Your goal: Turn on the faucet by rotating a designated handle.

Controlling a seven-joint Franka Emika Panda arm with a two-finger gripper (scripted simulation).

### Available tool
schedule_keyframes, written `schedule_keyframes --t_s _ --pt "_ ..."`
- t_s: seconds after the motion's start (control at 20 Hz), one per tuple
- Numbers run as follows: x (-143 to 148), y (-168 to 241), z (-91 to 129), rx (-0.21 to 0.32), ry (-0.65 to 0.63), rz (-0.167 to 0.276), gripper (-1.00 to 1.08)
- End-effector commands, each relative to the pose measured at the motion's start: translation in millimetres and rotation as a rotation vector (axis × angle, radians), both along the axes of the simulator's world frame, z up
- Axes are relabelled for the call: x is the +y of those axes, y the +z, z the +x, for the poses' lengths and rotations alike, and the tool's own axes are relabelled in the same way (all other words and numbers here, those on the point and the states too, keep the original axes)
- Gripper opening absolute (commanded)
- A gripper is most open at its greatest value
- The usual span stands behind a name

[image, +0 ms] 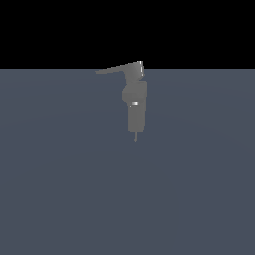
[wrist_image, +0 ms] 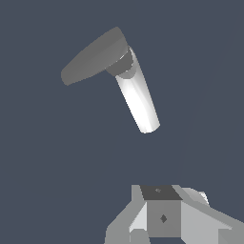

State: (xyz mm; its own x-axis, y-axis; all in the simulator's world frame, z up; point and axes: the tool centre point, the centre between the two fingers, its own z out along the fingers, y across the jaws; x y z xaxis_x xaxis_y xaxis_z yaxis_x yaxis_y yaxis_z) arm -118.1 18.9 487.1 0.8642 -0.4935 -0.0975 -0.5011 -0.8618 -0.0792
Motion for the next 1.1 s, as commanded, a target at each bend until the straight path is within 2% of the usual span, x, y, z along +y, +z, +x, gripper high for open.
schedule_keyframes --t_s 0.0,0.5,1.05 --pt "1.2 -5.0 17.1 0.019 -0.068 0.008 -1.0" --pt "7.2 -35.1 83.1 0.097 -0.338 0.009 -1.0" --pt "17.7 -84.7 150.1 0.171 -0.631 -0.034 -1.0"
